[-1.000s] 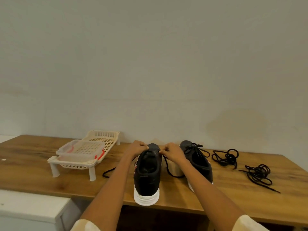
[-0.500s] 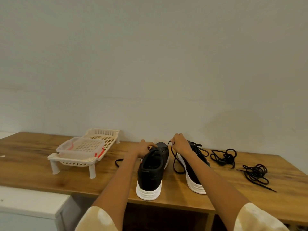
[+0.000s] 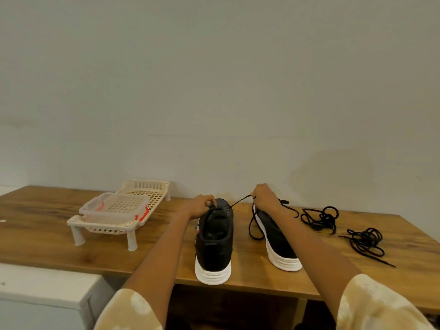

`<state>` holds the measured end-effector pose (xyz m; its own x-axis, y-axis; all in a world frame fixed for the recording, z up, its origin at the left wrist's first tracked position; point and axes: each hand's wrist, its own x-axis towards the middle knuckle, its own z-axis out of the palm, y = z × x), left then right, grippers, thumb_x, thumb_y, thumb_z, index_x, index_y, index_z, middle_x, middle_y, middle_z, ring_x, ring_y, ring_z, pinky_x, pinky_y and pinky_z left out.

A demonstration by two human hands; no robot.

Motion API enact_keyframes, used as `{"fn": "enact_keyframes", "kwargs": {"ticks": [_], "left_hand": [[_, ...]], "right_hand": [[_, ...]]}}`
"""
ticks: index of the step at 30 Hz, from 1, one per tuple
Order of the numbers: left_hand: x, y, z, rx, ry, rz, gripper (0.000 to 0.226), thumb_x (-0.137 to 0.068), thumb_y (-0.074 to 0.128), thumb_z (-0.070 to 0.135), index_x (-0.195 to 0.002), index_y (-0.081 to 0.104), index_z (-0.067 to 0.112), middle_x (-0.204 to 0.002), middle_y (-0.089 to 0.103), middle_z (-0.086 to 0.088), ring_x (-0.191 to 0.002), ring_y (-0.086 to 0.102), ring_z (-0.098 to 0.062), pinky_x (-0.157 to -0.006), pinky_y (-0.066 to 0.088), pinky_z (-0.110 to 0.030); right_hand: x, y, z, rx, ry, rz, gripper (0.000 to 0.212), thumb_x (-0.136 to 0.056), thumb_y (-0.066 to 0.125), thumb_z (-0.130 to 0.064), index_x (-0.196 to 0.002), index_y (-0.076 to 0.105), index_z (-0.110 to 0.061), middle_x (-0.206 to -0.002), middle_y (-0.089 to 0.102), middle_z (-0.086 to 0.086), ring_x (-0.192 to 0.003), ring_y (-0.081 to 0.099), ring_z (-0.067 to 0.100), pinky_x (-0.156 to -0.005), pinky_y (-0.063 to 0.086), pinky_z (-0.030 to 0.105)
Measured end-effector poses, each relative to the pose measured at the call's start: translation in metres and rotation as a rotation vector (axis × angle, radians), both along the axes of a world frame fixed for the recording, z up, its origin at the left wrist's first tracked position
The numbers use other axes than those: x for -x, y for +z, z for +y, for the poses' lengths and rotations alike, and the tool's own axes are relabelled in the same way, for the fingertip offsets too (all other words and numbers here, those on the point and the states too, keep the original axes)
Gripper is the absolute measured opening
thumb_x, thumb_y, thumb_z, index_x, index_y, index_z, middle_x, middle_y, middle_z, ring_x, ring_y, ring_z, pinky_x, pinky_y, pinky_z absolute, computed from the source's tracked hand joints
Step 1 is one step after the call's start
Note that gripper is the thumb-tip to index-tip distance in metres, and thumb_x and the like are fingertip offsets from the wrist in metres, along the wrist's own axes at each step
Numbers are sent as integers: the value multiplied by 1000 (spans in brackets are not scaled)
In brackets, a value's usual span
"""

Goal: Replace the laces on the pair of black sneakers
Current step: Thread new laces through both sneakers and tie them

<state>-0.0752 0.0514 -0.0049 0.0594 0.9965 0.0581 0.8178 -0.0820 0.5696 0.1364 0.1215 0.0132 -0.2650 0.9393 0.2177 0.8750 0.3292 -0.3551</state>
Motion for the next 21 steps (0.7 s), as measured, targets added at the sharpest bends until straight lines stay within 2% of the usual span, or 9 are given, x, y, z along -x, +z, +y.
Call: {"fn": "enact_keyframes", "kwargs": {"ticks": [3, 6, 8, 10, 12, 14, 17, 19, 21], "left_hand": [[5, -2, -2, -86, 101, -52, 26, -87, 54, 0, -110, 58, 11, -101, 60, -10, -95, 56, -26, -81, 44, -31], [10, 3, -3, -165, 211, -212, 38, -85, 34, -14, -107, 55, 9, -91, 59, -8, -79, 54, -19, -76, 44, -32], [10, 15, -7, -150, 182, -418, 34, -88, 27, -12, -100, 49, 11, -85, 57, -7, -56, 42, -14, -53, 38, -27], [9, 29, -12, -85, 96, -690, 30, -91, 22, -9, -94, 44, 13, -76, 52, -4, -40, 26, -8, -36, 21, -19], [10, 39, -16, -26, -19, -896, 33, -86, 22, -12, -88, 43, 13, -70, 48, -1, -36, 19, -6, -31, 14, -17], [11, 48, -20, -4, -103, -1008, 38, -78, 22, -17, -84, 44, 13, -67, 46, 0, -36, 18, -5, -30, 13, -17], [14, 56, -23, -17, -131, -1090, 39, -73, 21, -18, -80, 43, 14, -63, 42, 1, -35, 17, -4, -30, 12, -16], [19, 59, -26, -46, -103, -1110, 40, -73, 19, -18, -79, 43, 15, -63, 41, 2, -35, 16, -4, -30, 11, -16], [24, 60, -30, -61, -82, -1114, 41, -75, 19, -17, -80, 44, 15, -63, 40, 2, -36, 16, -4, -31, 11, -15]], "right_hand": [[7, -11, -2, 38, 83, -105, 30, -91, 47, 3, -118, 58, -1, -129, 46, 18, -106, 57, 33, -88, 49, 37], [15, -14, -8, 46, 123, -169, 42, -90, 50, 2, -130, 52, -12, -135, 35, 14, -119, 45, 32, -96, 46, 41], [24, -6, -11, -10, 160, -183, 52, -88, 48, 0, -136, 46, -21, -139, 33, 10, -127, 35, 31, -101, 39, 46], [37, 7, -17, 96, 281, 41, 57, -88, 46, 1, -140, 41, -20, -144, 35, 7, -130, 35, 28, -104, 37, 45], [51, 22, -29, 343, 400, 451, 54, -92, 47, -2, -143, 36, -16, -141, 42, 4, -120, 46, 20, -91, 46, 33], [62, 35, -42, 486, 458, 643, 46, -96, 51, -16, -141, 40, -16, -124, 53, 3, -93, 54, 12, -68, 47, 23], [67, 38, -51, 543, 532, 615, 30, -99, 49, -25, -126, 55, -13, -89, 57, 0, -61, 43, 7, -50, 36, 17], [62, 35, -51, 573, 563, 586, 23, -99, 49, -28, -108, 64, -13, -74, 48, -4, -56, 37, 5, -50, 32, 17], [55, 32, -52, 617, 559, 582, 22, -99, 49, -31, -97, 63, -14, -73, 48, -5, -56, 42, 3, -56, 35, 18]]}}
